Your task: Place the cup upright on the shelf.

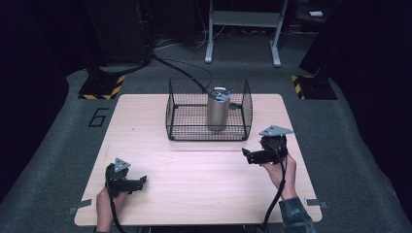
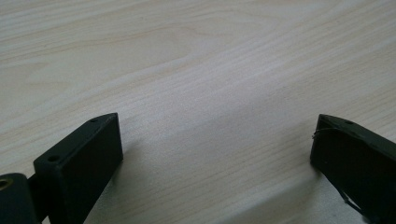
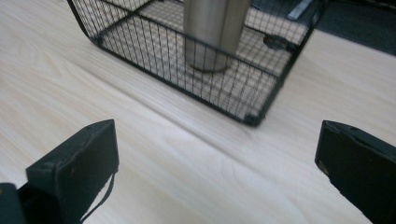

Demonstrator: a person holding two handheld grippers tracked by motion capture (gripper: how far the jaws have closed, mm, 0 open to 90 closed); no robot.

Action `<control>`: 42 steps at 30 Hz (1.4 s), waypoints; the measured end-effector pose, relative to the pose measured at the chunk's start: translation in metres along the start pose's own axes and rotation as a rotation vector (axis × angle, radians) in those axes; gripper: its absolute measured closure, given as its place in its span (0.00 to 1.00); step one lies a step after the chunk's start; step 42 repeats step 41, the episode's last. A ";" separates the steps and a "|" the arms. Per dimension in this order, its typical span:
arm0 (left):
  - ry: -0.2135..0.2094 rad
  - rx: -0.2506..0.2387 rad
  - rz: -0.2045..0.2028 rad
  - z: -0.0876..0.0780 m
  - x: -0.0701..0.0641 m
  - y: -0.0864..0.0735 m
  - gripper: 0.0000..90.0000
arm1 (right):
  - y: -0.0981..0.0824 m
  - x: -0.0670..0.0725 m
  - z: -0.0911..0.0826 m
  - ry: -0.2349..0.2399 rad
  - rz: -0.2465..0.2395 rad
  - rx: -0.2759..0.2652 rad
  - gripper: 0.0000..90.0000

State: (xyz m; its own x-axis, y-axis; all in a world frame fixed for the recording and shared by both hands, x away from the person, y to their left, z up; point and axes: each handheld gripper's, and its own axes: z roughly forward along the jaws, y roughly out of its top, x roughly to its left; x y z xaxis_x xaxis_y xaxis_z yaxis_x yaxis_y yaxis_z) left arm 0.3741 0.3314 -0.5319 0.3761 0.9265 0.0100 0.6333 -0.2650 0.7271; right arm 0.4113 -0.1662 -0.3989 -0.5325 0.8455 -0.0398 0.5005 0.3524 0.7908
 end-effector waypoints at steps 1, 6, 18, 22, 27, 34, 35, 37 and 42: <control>0.000 0.000 0.001 0.000 0.000 0.000 0.02 | -0.007 0.000 -0.002 -0.006 0.004 -0.002 0.00; 0.000 0.000 0.000 0.000 0.000 0.000 0.02 | -0.037 -0.005 -0.009 -0.014 0.049 -0.006 0.00; 0.001 0.000 -0.003 0.000 0.000 0.000 0.02 | -0.129 -0.025 0.000 -0.056 0.158 0.100 0.00; 0.001 0.000 -0.001 0.000 0.000 0.000 0.02 | -0.148 -0.037 0.004 -0.100 0.204 0.114 0.00; 0.002 0.000 -0.001 0.000 0.000 0.000 0.02 | -0.158 -0.044 0.008 -0.126 0.206 0.143 0.00; 0.002 0.003 -0.003 0.000 0.000 0.000 0.02 | -0.160 -0.046 0.009 -0.159 0.198 0.127 0.00; 0.003 0.003 -0.003 0.000 0.000 0.000 0.02 | -0.162 -0.046 0.009 -0.167 0.202 0.114 0.00; 0.003 0.003 -0.004 0.000 0.000 0.000 0.02 | -0.162 -0.046 0.009 -0.169 0.204 0.117 0.00; 0.003 0.002 -0.004 0.000 0.000 0.000 0.02 | -0.162 -0.046 0.009 -0.171 0.206 0.120 0.00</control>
